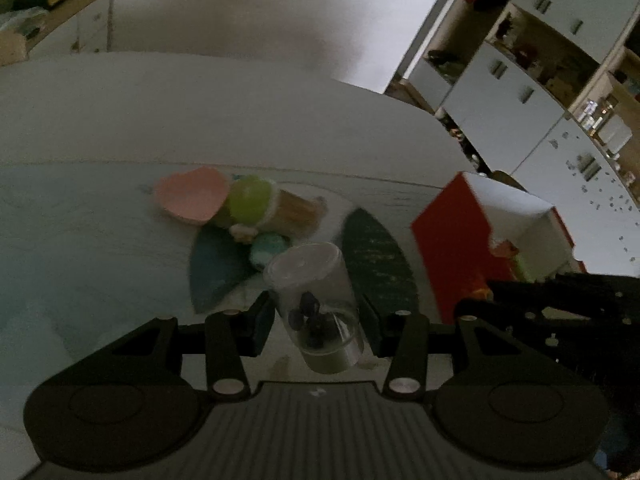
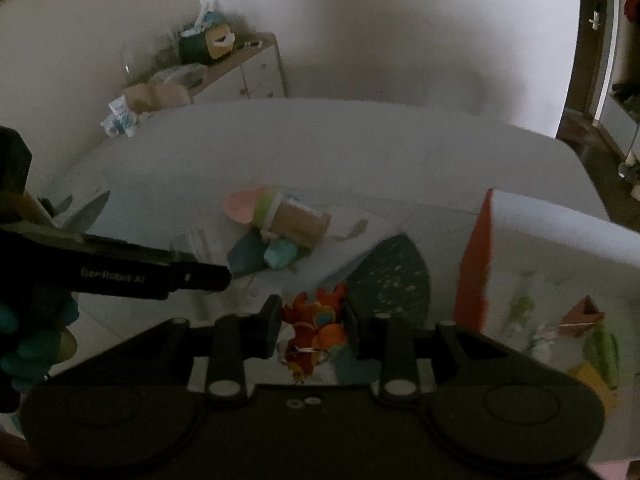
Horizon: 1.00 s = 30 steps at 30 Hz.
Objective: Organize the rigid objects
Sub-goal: 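Carry the clear cup and orange toy over the cardboard box with both tools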
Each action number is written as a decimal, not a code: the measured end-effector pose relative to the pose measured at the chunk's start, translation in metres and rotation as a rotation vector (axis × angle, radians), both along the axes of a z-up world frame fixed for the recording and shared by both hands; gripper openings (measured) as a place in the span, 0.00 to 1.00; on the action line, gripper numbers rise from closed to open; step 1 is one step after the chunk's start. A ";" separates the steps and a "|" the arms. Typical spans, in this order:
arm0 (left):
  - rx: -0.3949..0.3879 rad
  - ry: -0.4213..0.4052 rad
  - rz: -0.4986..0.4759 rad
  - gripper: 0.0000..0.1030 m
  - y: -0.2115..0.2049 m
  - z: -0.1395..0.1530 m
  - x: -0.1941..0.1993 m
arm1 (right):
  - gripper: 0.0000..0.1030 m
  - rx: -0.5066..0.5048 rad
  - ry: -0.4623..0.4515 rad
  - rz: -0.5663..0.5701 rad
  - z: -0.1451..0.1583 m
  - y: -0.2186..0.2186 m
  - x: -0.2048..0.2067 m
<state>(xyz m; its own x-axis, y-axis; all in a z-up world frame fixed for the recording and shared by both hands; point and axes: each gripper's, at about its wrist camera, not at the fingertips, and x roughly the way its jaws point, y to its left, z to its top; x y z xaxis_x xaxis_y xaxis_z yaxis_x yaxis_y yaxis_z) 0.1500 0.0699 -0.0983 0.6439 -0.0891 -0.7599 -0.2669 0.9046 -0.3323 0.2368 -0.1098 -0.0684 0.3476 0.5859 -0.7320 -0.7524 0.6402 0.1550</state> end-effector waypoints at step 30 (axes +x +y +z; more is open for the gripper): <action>0.099 -0.051 -0.234 0.45 -0.172 0.062 0.092 | 0.31 0.047 -0.029 -0.148 0.017 -0.159 0.096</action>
